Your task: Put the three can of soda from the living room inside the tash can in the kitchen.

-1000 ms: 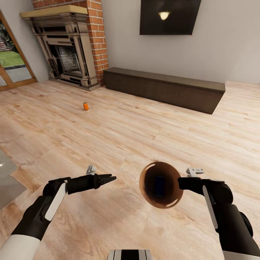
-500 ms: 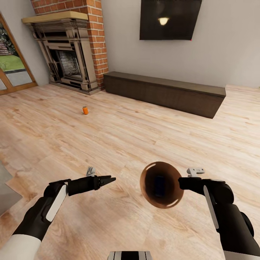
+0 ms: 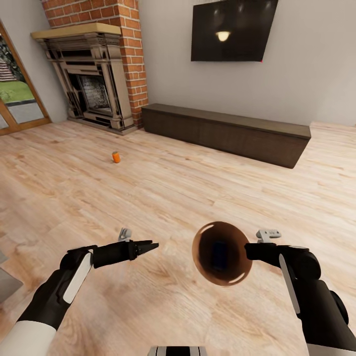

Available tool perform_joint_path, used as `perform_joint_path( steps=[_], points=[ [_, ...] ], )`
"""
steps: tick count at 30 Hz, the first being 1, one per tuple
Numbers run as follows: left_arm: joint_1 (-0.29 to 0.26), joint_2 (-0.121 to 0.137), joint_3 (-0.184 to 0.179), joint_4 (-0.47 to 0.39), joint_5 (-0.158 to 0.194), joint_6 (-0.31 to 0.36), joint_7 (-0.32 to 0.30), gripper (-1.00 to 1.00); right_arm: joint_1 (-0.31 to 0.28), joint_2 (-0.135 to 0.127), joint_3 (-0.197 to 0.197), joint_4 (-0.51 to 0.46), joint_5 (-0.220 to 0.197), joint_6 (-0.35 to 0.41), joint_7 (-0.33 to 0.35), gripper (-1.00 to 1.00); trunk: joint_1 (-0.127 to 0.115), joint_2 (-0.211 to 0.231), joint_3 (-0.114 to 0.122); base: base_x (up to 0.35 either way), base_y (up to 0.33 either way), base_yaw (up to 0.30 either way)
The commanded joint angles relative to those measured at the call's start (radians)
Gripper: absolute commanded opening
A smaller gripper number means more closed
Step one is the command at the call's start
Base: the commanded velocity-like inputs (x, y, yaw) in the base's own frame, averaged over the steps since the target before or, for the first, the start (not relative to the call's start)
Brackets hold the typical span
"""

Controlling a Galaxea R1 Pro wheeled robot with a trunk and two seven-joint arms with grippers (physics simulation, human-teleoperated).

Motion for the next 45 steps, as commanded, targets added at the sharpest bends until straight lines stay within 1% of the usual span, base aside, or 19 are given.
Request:
perform_joint_path(
  steps=[1, 12, 20, 34, 45],
  points=[
    [0.000, 0.000, 0.000, 0.000, 0.000, 0.000, 0.000, 1.00, 0.000, 0.000, 0.000, 0.000, -0.019, 0.002, 0.005, -1.00, 0.000, 0.000, 0.002, 0.167, 0.000, 0.000],
    [0.000, 0.000, -0.003, -0.006, 0.001, -0.001, -0.001, 1.00, 0.000, 0.000, 0.000, 0.000, -0.019, 0.002, 0.005, -1.00, 0.000, 0.000, 0.019, 0.153, 0.000, 0.000],
    [0.000, 0.000, -0.003, -0.010, 0.002, -0.002, -0.003, 1.00, 0.000, 0.000, 0.000, 0.000, -0.019, 0.002, 0.005, -1.00, 0.000, 0.000, 0.031, 0.011, 0.000, 0.000],
    [0.000, 0.000, -0.003, -0.010, 0.003, -0.002, -0.005, 1.00, 0.000, 0.001, 0.000, 0.000, -0.020, 0.002, 0.006, -1.00, 0.000, 0.000, 0.034, 0.000, 0.000, 0.000],
    [0.000, 0.001, -0.003, -0.012, 0.003, -0.002, -0.005, 1.00, 0.000, 0.001, 0.000, 0.000, -0.021, 0.002, 0.011, -1.00, 0.000, 0.000, 0.050, 0.000, 0.000, 0.000]
  ],
)
